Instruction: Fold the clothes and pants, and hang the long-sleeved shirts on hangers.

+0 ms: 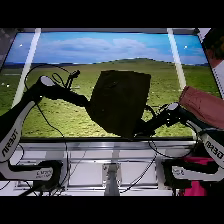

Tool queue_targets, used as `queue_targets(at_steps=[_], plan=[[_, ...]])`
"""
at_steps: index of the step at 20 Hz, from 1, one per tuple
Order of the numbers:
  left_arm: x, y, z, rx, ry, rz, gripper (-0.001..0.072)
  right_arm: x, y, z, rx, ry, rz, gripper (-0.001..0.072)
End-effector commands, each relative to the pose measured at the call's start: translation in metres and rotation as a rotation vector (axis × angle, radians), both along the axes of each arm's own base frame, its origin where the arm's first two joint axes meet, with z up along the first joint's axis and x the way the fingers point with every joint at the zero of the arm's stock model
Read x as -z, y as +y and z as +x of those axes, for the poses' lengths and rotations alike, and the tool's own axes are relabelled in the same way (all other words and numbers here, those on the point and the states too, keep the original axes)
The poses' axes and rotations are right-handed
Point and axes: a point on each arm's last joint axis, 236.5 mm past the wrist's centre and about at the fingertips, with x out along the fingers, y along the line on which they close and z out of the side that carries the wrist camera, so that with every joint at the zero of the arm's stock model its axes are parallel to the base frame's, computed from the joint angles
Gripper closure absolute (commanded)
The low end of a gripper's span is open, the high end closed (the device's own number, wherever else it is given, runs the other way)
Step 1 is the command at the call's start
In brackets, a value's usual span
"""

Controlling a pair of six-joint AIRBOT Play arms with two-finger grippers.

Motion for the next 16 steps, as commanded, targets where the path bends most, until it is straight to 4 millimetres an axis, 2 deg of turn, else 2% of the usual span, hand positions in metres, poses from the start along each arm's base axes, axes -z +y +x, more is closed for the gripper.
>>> queue_targets(at_steps=[1,5,6,7,10,12,13,15,16], plan=[[-0.001,-0.001,0.0,0.0,-0.002,-0.001,0.0691,0.009,0.007,-0.001,-0.005,0.01,-0.004,0.0406],[-0.001,-0.001,0.0,-0.008,0.005,-0.003,0.0691,0.02,0.031,-0.015,-0.076,-0.005,-0.021,0.0408],[-0.001,-0.001,0.0,-0.022,0.018,-0.003,0.069,0.016,0.039,-0.016,-0.082,-0.018,0.009,0.0516],[-0.001,-0.001,0.0,-0.039,0.033,-0.004,0.0691,0.008,0.047,-0.015,-0.076,-0.019,0.053,0.0687],[-0.001,-0.001,0.0,-0.054,0.047,-0.003,0.0692,-0.026,0.061,-0.006,-0.052,-0.057,0.167,0.0697],[-0.009,0.001,0.005,-0.071,0.017,-0.01,0.0693,-0.057,0.06,0.019,0.034,-0.148,0.221,0.0697],[-0.023,-0.002,0.011,-0.093,-0.017,-0.036,0.0694,-0.079,0.056,0.04,0.104,-0.216,0.254,0.0696],[-0.077,-0.019,0.033,-0.189,-0.125,-0.173,0.0694,-0.124,0.039,0.095,0.269,-0.402,0.285,0.0694],[-0.115,-0.029,0.049,-0.267,-0.185,-0.284,0.0693,-0.144,0.025,0.126,0.348,-0.508,0.266,0.0694]])
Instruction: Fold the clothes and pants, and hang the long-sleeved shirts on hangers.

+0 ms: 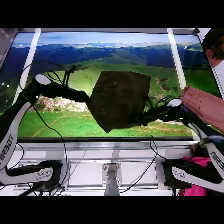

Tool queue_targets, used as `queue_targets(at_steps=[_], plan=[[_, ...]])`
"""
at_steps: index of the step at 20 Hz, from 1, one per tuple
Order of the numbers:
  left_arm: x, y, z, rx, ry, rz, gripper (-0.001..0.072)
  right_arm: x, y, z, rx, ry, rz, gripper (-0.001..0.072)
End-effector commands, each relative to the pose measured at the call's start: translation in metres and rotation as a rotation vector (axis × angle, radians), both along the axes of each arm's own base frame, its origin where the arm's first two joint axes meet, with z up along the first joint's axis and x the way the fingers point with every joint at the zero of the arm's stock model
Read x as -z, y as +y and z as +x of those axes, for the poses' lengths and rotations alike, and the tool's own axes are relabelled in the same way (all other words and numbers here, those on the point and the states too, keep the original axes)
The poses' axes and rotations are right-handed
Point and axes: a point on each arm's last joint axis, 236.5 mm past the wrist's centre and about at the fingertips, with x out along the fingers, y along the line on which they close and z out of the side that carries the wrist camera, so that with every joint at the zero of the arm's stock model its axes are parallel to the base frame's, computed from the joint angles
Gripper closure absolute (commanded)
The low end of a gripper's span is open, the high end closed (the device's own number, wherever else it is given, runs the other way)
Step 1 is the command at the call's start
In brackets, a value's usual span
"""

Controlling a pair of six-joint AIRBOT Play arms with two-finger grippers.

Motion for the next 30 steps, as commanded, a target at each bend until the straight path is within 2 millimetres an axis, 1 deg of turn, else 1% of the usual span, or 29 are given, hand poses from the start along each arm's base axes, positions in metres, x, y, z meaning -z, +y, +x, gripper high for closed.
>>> queue_targets(at_steps=[1,2,3,4,6,8,9,10,12,15,16,18,20,21,22,23,24,25,26,27,28,29,30], plan=[[-0.105,-0.022,0.046,-0.226,-0.179,-0.291,0.0693,-0.076,-0.039,0.098,0.314,-0.307,0.015,0.0694],[-0.142,-0.022,0.064,-0.297,-0.254,-0.384,0.0693,-0.096,-0.055,0.13,0.404,-0.404,-0.019,0.0695],[-0.172,-0.021,0.077,-0.332,-0.331,-0.434,0.0693,-0.116,-0.068,0.159,0.49,-0.489,-0.045,0.0695],[-0.197,-0.021,0.088,-0.354,-0.398,-0.458,0.0693,-0.141,-0.081,0.186,0.574,-0.573,-0.063,0.0697],[-0.237,-0.021,0.106,-0.395,-0.503,-0.476,0.0693,-0.188,-0.107,0.229,0.716,-0.711,-0.084,0.0697],[-0.27,-0.015,0.126,-0.45,-0.593,-0.492,0.0693,-0.234,-0.129,0.263,0.831,-0.827,-0.088,0.0697],[-0.281,-0.012,0.135,-0.473,-0.622,-0.498,0.0693,-0.254,-0.136,0.277,0.87,-0.873,-0.083,0.0697],[-0.288,-0.01,0.143,-0.489,-0.641,-0.506,0.0693,-0.271,-0.14,0.291,0.9,-0.911,-0.077,0.0697],[-0.292,-0.013,0.157,-0.494,-0.655,-0.514,0.0693,-0.297,-0.141,0.314,0.95,-0.976,-0.062,0.0698],[-0.296,-0.015,0.185,-0.511,-0.682,-0.524,0.0694,-0.33,-0.142,0.346,1.059,-1.063,-0.041,0.0698],[-0.299,-0.016,0.192,-0.509,-0.692,-0.529,0.0694,-0.34,-0.14,0.354,1.078,-1.09,-0.03,0.0698],[-0.306,-0.017,0.202,-0.512,-0.698,-0.551,0.0694,-0.354,-0.135,0.364,1.077,-1.135,-0.015,0.0698],[-0.309,-0.02,0.206,-0.499,-0.707,-0.557,0.0694,-0.361,-0.13,0.37,1.055,-1.157,-0.002,0.0698],[-0.305,-0.022,0.204,-0.479,-0.702,-0.547,0.0694,-0.362,-0.127,0.371,1.04,-1.166,-0.004,0.0697],[-0.294,-0.028,0.2,-0.424,-0.697,-0.507,0.0694,-0.359,-0.125,0.372,1.024,-1.173,-0.017,0.0696],[-0.278,-0.034,0.192,-0.354,-0.673,-0.459,0.0694,-0.353,-0.121,0.372,0.982,-1.181,-0.044,0.0695],[-0.257,-0.038,0.185,-0.29,-0.627,-0.402,0.0694,-0.344,-0.117,0.37,0.92,-1.186,-0.075,0.0696],[-0.229,-0.038,0.177,-0.228,-0.575,-0.313,0.0694,-0.329,-0.113,0.366,0.829,-1.181,-0.118,0.0696],[-0.202,-0.03,0.17,-0.182,-0.53,-0.211,0.0695,-0.31,-0.109,0.359,0.726,-1.149,-0.15,0.0698],[-0.178,-0.022,0.164,-0.153,-0.487,-0.112,0.0696,-0.284,-0.109,0.349,0.636,-1.062,-0.171,0.07],[-0.155,-0.014,0.157,-0.137,-0.426,-0.023,0.0696,-0.256,-0.114,0.339,0.583,-0.944,-0.196,0.0701],[-0.136,-0.01,0.148,-0.112,-0.372,0.036,0.0696,-0.232,-0.118,0.33,0.539,-0.86,-0.231,0.0701],[-0.119,-0.012,0.133,-0.064,-0.326,0.078,0.0696,-0.209,-0.123,0.319,0.489,-0.807,-0.281,0.0701]])
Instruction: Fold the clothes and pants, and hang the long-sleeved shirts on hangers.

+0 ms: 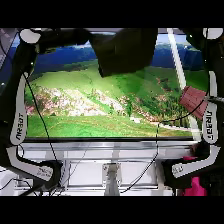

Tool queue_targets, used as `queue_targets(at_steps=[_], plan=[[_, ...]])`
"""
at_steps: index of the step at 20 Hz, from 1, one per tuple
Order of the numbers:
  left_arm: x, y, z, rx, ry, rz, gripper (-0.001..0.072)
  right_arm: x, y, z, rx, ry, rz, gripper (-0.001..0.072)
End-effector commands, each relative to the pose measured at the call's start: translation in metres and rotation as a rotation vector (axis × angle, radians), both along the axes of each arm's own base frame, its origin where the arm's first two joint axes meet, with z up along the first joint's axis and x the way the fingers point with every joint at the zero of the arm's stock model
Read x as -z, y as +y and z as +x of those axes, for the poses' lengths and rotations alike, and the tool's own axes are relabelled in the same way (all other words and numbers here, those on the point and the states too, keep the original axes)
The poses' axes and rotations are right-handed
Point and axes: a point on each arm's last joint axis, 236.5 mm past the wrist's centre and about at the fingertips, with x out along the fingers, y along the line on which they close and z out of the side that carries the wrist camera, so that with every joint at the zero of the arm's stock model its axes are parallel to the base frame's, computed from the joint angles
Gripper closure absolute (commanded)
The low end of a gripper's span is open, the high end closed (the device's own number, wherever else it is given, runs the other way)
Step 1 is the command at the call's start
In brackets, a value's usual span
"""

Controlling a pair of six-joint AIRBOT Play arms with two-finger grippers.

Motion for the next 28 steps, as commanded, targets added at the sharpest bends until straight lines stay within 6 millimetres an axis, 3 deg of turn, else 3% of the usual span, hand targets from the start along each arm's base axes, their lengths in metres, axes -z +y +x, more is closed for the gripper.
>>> queue_targets(at_steps=[1,4,8,12,16,18,21,23,24,26,28], plan=[[0.081,0.017,-0.045,0.085,0.217,0.284,0.0696,0.092,-0.011,-0.047,-0.122,0.333,-0.159,0.0701],[0.113,0.007,-0.086,0.13,0.294,0.354,0.0696,0.129,-0.019,-0.093,-0.109,0.456,-0.196,0.0701],[0.152,-0.006,-0.157,0.163,0.378,0.372,0.0696,0.181,-0.015,-0.179,-0.119,0.602,-0.186,0.0701],[0.193,0.003,-0.23,0.107,0.434,0.366,0.0696,0.215,-0.009,-0.263,-0.108,0.703,-0.144,0.07],[0.219,0.007,-0.302,0.105,0.525,0.356,0.0696,0.233,0.006,-0.341,-0.162,0.841,-0.098,0.07],[0.216,-0.001,-0.323,0.125,0.526,0.343,0.0696,0.232,0.006,-0.37,-0.17,0.905,-0.11,0.07],[0.196,-0.018,-0.34,0.141,0.506,0.297,0.0696,0.212,0.009,-0.408,-0.18,0.951,-0.1,0.0701],[0.186,-0.023,-0.342,0.087,0.548,0.236,0.0695,0.199,0.009,-0.41,-0.18,0.939,-0.103,0.0701],[0.185,-0.023,-0.341,0.05,0.591,0.207,0.0695,0.192,0.008,-0.397,-0.165,0.903,-0.102,0.0701],[0.181,-0.023,-0.334,0.013,0.604,0.182,0.0696,0.183,0.003,-0.358,-0.147,0.815,-0.124,0.0701],[0.172,-0.016,-0.311,-0.049,0.575,0.143,0.0696,0.186,-0.002,-0.315,-0.143,0.79,-0.14,0.0701]])
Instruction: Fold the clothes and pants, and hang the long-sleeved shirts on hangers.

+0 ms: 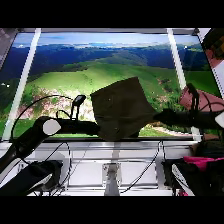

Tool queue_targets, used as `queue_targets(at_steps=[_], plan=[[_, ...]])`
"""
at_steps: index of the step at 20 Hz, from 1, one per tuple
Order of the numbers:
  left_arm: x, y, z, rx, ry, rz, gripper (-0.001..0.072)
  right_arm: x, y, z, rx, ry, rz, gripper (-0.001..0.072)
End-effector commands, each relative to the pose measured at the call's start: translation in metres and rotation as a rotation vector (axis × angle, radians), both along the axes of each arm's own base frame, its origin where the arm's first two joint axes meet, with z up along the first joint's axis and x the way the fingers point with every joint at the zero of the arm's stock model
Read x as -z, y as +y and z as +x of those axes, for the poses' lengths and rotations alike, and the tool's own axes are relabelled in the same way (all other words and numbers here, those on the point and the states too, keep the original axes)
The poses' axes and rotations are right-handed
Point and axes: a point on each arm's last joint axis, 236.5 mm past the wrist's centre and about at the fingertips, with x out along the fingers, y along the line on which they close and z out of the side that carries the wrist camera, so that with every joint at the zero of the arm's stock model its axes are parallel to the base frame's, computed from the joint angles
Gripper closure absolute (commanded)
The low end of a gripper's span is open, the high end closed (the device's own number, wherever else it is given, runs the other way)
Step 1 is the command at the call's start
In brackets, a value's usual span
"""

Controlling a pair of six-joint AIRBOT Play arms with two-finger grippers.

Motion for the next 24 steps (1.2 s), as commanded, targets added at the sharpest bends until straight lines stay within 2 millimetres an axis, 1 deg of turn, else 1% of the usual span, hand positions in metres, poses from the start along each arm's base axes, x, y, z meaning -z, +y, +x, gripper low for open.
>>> queue_targets(at_steps=[1,4,6,7,9,12,15,16,18,19,20,21,22,24], plan=[[-0.014,0.009,0.032,-0.142,-0.013,-0.046,0.0695,0.0,-0.005,0.066,-0.008,-0.073,-0.01,0.0701],[-0.015,0.037,0.079,-0.285,-0.019,-0.046,0.0693,0.022,0.001,0.141,0.003,-0.058,0.06,0.0701],[-0.014,0.06,0.113,-0.398,-0.038,-0.057,0.0693,0.033,0.005,0.184,0.023,-0.052,0.114,0.07],[-0.013,0.069,0.129,-0.464,-0.045,-0.081,0.0693,0.039,0.007,0.202,0.032,-0.043,0.138,0.07],[-0.01,0.079,0.151,-0.55,-0.049,-0.119,0.0693,0.047,0.012,0.228,0.033,-0.036,0.161,0.0701],[-0.003,0.076,0.176,-0.638,-0.046,-0.193,0.0693,0.047,0.028,0.263,0.029,-0.086,0.158,0.0701],[0.004,0.074,0.205,-0.687,-0.063,-0.229,0.0693,0.046,0.039,0.304,0.108,-0.173,0.141,0.0702],[0.008,0.076,0.217,-0.703,-0.076,-0.22,0.0693,0.048,0.037,0.319,0.154,-0.206,0.127,0.0702],[0.017,0.082,0.242,-0.752,-0.1,-0.207,0.0692,0.052,0.026,0.349,0.268,-0.283,0.103,0.0698],[0.022,0.088,0.254,-0.782,-0.122,-0.197,0.0672,0.052,0.019,0.365,0.325,-0.342,0.083,0.0693],[0.025,0.091,0.264,-0.802,-0.137,-0.191,0.0494,0.045,0.01,0.378,0.383,-0.402,0.073,0.0599],[0.024,0.092,0.269,-0.807,-0.145,-0.191,0.0302,0.035,-0.001,0.388,0.435,-0.457,0.064,0.0312],[0.018,0.092,0.273,-0.809,-0.157,-0.198,0.0225,0.025,-0.009,0.394,0.46,-0.492,0.061,0.0163],[-0.004,0.096,0.28,-0.8,-0.214,-0.209,0.0226,0.009,-0.023,0.397,0.447,-0.497,0.067,0.0173]])
